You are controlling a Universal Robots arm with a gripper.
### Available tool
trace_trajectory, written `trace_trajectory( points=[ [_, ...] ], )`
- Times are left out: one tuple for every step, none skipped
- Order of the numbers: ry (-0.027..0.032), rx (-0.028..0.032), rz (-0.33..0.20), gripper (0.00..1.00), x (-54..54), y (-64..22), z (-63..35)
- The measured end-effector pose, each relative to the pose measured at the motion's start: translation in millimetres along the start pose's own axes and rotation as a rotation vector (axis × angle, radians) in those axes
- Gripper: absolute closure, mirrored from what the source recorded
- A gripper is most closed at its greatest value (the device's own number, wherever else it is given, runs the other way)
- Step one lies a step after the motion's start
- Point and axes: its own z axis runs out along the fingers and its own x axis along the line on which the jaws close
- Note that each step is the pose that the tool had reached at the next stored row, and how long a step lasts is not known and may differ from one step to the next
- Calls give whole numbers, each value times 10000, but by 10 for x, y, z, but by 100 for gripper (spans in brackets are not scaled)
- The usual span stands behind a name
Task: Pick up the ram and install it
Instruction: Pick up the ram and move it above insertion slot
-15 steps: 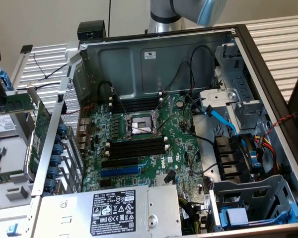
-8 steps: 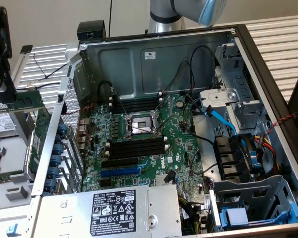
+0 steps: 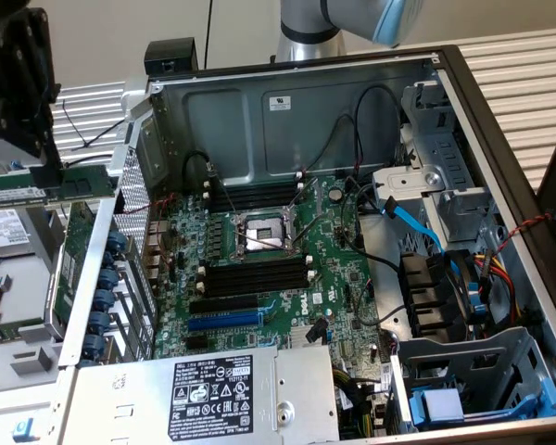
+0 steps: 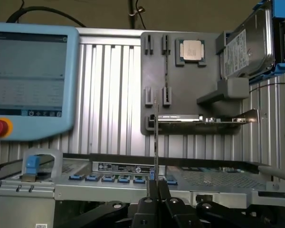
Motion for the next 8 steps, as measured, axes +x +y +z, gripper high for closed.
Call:
trace_trajectory(
  points=[
    [0,0,-2,87,1,-45,-4],
    [0,1,-1,87,1,-91,-7],
    [1,-1,0,87,2,-136,-11],
    [1,-1,0,87,2,-181,-15],
    [1,-1,0,87,3,-225,-19],
    [0,0,-1,87,4,-271,-22],
    [0,0,-2,87,4,-316,-25],
    [0,0,0,87,5,-361,-29]
  ],
)
